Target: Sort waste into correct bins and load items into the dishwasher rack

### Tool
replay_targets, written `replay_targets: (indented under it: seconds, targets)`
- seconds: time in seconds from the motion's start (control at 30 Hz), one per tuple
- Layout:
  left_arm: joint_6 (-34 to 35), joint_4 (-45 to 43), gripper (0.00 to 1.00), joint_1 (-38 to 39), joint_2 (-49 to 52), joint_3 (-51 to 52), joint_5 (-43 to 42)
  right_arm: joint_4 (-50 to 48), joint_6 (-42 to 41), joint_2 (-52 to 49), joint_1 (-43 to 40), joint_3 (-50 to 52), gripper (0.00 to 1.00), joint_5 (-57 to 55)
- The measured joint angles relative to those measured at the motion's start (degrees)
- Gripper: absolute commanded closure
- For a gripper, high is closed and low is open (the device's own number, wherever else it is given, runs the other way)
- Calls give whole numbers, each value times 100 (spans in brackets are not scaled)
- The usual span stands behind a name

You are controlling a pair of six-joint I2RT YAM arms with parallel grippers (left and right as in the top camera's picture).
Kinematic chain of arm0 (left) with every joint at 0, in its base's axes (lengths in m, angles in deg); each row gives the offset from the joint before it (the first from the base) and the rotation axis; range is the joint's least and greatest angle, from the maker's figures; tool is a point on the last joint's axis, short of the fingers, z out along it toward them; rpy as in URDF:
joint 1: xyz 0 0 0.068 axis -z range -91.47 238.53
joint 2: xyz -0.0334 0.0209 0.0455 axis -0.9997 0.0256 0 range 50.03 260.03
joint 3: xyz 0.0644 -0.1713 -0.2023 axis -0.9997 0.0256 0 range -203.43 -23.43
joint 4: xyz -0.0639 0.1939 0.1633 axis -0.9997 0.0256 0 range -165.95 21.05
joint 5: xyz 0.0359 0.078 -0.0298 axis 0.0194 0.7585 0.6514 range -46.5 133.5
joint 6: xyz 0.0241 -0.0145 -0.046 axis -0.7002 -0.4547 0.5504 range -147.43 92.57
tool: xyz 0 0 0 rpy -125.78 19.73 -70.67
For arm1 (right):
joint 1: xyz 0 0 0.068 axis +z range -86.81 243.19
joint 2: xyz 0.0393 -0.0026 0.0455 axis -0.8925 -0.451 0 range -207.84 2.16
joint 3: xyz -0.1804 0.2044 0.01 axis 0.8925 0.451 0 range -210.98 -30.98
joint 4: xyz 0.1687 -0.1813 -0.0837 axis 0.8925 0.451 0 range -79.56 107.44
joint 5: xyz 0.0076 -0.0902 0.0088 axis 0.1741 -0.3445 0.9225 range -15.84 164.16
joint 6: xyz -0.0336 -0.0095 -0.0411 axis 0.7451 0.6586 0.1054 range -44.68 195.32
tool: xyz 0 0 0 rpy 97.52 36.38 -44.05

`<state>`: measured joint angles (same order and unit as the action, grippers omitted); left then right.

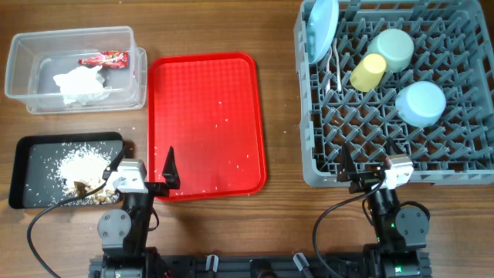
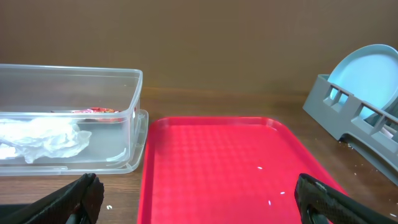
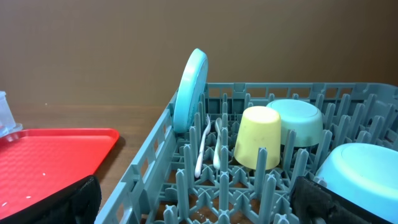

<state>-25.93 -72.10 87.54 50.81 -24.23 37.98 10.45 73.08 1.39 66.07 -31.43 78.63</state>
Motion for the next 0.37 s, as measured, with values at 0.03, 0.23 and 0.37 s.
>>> replay_targets:
  seconds: [0.03, 0.23, 0.37]
  targets:
    - [0, 0, 0, 0, 0, 0, 0, 0, 0, 0, 0, 0, 0, 0]
    - [-4, 2, 0, 0, 0, 0, 0, 0, 0, 0, 0, 0, 0, 0]
    - [-24, 0, 0, 0, 0, 0, 0, 0, 0, 0, 0, 0, 0, 0]
